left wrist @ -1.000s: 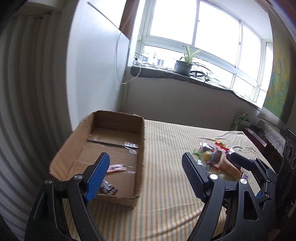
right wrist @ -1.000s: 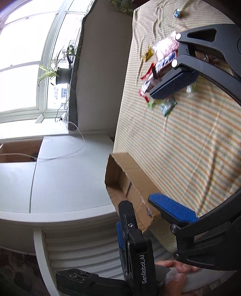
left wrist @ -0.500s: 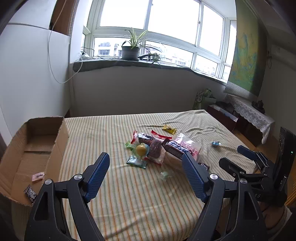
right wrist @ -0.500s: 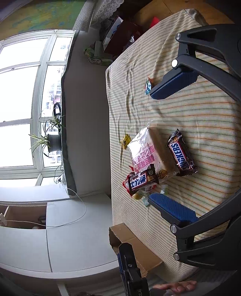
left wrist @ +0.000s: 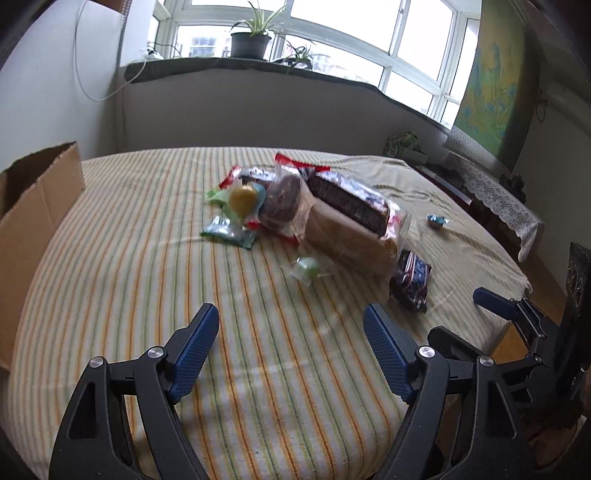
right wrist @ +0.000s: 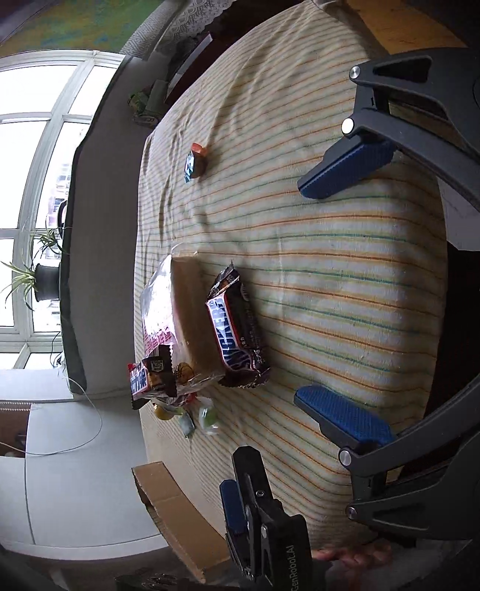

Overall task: Organize snacks
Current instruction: 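Move both tools back from the box toward the snack pile, then grasp the green candy with the left tool while the right tool grasps the Snickers bar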

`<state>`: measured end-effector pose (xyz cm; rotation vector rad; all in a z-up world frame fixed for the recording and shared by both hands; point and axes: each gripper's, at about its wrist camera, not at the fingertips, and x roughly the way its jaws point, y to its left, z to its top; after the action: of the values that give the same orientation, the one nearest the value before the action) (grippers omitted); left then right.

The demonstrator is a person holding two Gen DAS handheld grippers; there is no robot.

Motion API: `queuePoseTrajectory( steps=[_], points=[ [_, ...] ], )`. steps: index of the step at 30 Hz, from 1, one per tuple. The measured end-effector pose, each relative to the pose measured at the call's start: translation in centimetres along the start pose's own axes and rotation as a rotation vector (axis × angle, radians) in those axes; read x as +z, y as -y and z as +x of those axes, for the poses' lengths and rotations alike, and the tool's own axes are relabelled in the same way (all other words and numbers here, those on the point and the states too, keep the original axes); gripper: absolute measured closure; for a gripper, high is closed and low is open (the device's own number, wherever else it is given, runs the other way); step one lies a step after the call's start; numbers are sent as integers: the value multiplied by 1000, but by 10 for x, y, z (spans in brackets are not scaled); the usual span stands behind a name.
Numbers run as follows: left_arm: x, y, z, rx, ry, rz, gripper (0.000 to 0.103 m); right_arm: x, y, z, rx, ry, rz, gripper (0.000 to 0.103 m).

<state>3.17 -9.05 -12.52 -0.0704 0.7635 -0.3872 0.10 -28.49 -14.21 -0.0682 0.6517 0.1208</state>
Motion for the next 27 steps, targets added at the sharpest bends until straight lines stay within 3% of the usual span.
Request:
queuePoseTrajectory(
  steps=[1, 2, 5, 9, 11, 18, 24, 26, 27],
  points=[
    [-6, 3, -4, 9, 56, 29, 22, -1, 0, 0, 1, 2, 4, 0],
    [-10, 6, -4, 5, 67, 52, 16, -1, 1, 0, 5, 2, 9, 0],
    [-14, 15, -2, 31, 79, 98, 11, 0, 1, 2, 10, 0, 5, 0],
    [-6, 21, 2, 44, 34, 106, 6, 10, 1, 7, 27, -37, -21, 0],
    [1, 17, 5, 8, -6, 78, 0, 16, 1, 11, 38, -55, -32, 0],
    [32, 12, 25, -1, -105, 42, 1, 38, -4, 33, 76, -103, -66, 0],
    [41, 18, 41, 20, -119, 76, 1, 48, -4, 49, 106, -108, -67, 0],
    [41, 18, 41, 16, -117, 86, 6, 47, -2, 49, 105, -85, -55, 12],
    [42, 16, 39, 15, -110, 87, 14, 47, -2, 48, 105, -73, -50, 16]
  ],
)
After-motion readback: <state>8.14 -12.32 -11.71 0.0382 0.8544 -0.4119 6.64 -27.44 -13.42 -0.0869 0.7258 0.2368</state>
